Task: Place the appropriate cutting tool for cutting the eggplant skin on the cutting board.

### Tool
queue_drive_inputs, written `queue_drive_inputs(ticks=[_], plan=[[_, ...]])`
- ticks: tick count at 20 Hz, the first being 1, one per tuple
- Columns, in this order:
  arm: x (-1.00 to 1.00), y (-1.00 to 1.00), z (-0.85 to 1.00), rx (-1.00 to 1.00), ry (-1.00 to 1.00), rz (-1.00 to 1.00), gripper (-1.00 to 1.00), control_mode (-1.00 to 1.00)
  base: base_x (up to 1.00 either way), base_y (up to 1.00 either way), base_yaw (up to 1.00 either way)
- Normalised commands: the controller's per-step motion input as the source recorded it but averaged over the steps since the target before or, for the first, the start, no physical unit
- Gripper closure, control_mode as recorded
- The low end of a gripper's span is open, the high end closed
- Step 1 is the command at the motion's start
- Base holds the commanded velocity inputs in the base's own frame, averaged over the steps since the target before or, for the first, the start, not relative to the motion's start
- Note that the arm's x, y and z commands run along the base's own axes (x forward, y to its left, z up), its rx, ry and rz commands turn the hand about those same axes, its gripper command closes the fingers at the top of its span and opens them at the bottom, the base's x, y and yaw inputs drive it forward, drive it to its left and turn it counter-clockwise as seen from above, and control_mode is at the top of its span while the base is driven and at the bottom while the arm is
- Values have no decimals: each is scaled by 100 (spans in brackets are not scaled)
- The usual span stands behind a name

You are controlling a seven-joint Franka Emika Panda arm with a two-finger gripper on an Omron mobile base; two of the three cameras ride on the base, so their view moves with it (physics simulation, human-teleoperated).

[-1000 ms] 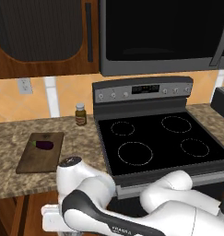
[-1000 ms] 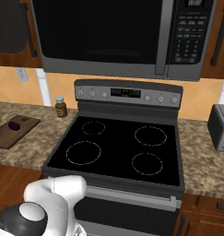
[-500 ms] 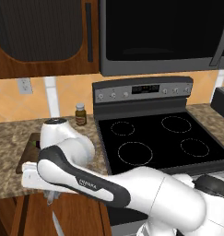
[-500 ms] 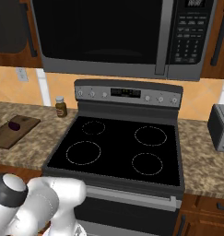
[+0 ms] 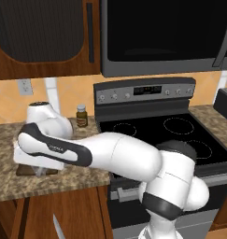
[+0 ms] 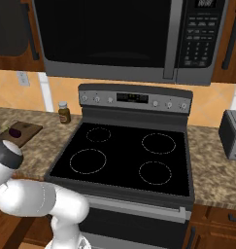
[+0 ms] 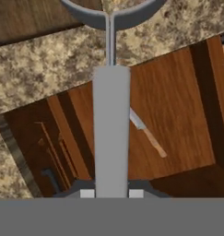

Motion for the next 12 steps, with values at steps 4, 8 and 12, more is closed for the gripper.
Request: queue_drive_inputs(ticks=[4,8,12], plan=[[98,11,-31,-5,-3,-14,100,-100,0,0,0],[92,11,-41,-6,-4,-13,100,-100,0,0,0],[75,20,-44,-4,-5,-9,100,-100,0,0,0]])
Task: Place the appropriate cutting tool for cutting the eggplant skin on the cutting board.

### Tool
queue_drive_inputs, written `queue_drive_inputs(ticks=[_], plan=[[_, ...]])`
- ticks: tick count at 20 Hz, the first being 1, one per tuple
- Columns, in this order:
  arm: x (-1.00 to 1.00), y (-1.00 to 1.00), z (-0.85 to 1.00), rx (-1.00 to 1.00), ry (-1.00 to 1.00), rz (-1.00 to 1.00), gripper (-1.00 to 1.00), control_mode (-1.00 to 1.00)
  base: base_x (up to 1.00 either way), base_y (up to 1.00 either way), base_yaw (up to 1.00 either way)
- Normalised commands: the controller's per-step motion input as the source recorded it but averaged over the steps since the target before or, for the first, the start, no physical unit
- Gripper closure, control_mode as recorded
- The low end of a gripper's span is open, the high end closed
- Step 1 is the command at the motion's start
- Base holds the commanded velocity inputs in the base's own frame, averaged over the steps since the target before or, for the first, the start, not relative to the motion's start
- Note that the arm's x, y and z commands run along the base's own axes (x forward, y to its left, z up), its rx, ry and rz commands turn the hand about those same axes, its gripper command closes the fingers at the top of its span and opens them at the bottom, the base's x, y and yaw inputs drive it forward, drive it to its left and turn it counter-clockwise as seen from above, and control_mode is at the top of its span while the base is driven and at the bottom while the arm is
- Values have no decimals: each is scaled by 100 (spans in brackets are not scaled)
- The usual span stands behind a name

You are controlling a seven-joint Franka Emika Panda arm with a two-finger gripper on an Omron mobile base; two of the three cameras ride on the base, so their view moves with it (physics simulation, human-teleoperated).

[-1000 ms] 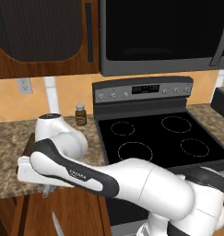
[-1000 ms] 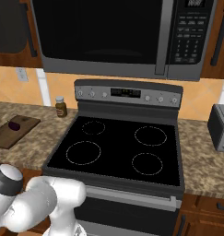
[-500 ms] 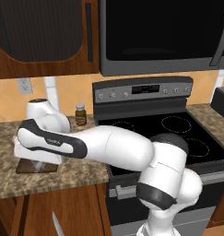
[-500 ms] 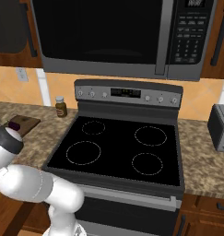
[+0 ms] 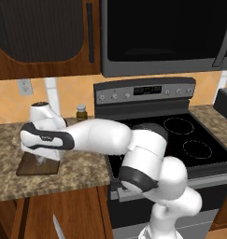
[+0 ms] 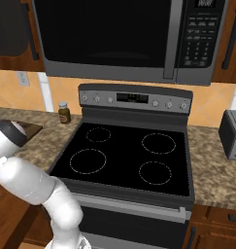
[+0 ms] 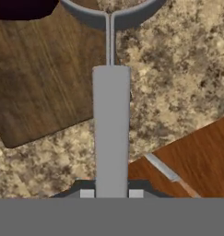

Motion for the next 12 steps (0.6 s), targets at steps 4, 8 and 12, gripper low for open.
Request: queue_drive_inputs(ticks=[4,8,12], plan=[[62,29,-47,-5,-6,-9,100,-100,0,0,0],[45,28,-36,-6,0,-7,100,-100,0,0,0],[24,6,-48,-1,0,-3,100,-100,0,0,0]])
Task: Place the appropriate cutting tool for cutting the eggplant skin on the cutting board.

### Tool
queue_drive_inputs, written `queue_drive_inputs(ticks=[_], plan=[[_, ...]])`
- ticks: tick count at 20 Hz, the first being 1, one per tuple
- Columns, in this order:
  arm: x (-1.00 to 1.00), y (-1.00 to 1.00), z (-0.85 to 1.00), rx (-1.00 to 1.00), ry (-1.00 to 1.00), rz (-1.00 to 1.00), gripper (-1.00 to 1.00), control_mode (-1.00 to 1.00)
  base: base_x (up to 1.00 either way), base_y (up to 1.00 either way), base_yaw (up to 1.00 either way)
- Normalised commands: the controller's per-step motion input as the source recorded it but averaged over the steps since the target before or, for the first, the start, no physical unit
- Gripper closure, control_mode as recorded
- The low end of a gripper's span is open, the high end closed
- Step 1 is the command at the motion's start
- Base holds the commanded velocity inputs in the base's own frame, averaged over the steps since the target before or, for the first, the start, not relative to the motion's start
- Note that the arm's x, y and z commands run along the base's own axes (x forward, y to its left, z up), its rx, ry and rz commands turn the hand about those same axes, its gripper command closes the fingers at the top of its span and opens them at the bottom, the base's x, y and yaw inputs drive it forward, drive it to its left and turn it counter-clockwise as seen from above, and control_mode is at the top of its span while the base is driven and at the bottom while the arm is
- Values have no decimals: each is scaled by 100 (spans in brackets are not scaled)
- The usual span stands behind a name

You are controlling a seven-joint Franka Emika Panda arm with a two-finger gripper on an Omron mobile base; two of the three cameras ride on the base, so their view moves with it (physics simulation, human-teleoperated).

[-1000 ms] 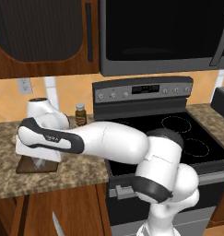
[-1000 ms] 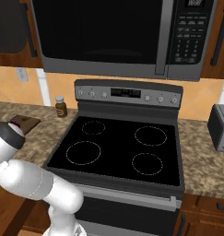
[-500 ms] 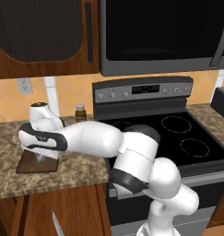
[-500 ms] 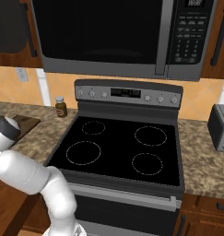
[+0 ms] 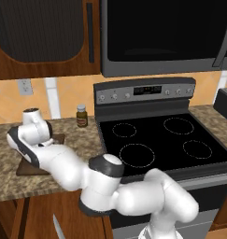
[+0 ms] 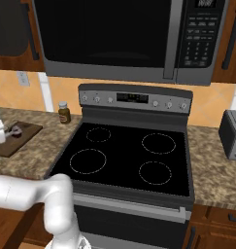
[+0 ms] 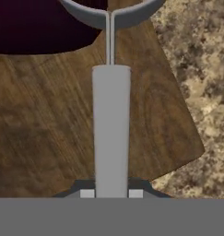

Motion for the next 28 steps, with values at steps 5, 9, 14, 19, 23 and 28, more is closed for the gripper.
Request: queue_drive_inputs(ticks=[5,9,14,19,23,28], plan=[[3,0,-52,0,0,-3,100,-100,0,0,0],[0,0,-58,0,0,-1,-100,-100,0,0,0],[-30,-6,-11,0,0,-2,-100,-100,0,0,0],[-75,-16,50,0,0,0,-100,-100,0,0,0],[-86,-19,74,0,0,0,-100,-100,0,0,0],[-63,-62,43,0,-3,0,-100,-100,0,0,0]])
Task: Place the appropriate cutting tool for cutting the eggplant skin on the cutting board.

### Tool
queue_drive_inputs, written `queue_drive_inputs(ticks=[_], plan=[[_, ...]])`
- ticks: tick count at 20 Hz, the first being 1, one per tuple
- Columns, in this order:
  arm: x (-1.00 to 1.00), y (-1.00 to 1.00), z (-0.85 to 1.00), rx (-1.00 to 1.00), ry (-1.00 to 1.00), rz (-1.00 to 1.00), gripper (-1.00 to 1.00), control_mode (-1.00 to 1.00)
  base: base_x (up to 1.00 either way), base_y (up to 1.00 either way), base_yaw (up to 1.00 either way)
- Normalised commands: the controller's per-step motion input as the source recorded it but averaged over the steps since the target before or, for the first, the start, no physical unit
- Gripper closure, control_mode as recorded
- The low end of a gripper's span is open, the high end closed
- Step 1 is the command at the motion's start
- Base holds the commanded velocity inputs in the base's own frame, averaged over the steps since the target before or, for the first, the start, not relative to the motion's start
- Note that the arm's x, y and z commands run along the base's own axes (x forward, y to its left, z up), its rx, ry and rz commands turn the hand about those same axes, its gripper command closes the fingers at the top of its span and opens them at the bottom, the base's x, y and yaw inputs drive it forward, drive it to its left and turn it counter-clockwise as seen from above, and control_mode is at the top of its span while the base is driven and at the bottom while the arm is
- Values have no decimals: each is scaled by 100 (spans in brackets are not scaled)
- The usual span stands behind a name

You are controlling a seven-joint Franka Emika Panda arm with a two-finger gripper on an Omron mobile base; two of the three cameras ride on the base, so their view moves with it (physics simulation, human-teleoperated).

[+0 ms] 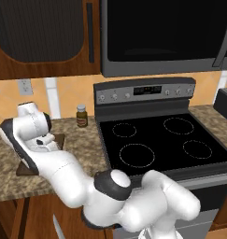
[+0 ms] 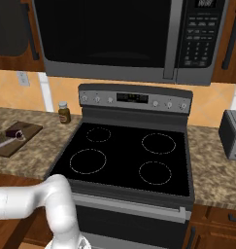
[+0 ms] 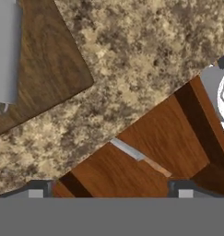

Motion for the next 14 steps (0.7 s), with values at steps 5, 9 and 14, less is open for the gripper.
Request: queue_drive_inputs(ticks=[5,9,14], plan=[[-28,-100,12,7,0,0,-100,-100,0,0,0],[-24,-100,9,13,-2,0,-100,-100,0,0,0],[-32,-100,6,15,-9,0,-100,-100,0,0,0]])
